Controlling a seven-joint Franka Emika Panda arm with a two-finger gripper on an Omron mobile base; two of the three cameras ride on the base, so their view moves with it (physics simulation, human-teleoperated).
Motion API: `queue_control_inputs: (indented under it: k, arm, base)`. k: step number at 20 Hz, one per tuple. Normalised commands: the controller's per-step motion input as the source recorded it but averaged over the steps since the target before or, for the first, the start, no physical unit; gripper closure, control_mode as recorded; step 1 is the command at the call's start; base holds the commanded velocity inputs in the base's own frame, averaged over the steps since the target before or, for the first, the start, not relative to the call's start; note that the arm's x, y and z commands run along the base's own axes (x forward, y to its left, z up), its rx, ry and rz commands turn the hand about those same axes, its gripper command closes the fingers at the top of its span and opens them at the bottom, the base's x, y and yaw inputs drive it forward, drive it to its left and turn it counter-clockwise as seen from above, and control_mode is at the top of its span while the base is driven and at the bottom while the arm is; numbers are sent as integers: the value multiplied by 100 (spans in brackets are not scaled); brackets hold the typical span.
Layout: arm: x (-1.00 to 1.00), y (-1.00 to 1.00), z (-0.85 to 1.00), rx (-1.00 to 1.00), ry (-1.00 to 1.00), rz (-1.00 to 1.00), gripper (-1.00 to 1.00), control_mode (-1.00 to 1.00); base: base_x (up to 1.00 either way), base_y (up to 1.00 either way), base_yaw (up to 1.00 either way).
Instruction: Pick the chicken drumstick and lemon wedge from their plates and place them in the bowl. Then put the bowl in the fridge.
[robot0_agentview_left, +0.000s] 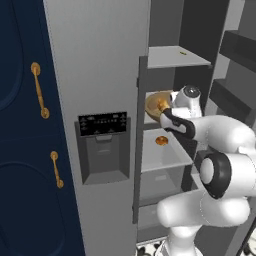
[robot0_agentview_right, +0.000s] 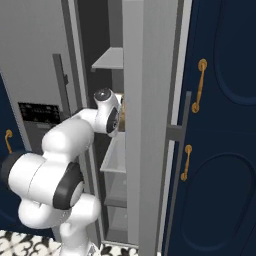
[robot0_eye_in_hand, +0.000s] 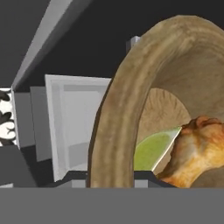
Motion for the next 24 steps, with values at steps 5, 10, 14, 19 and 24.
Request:
queue_control_inputs:
  k: [5, 10, 14, 19, 24]
  arm:
    - [59, 0, -26, 0, 14, 0, 100, -100]
    - [45, 0, -36, 0, 1, 3, 100, -100]
    - [45, -5, -30, 0, 0, 0, 100, -100]
    - [21, 0, -28, 0, -4, 0, 100, -100]
    - [4, 0, -25, -2, -7, 0, 100, 100]
  base:
    - [0, 0, 0]
    - [0, 0, 0]
    - [0, 0, 0]
    - [0, 0, 0]
    - [1, 0, 0]
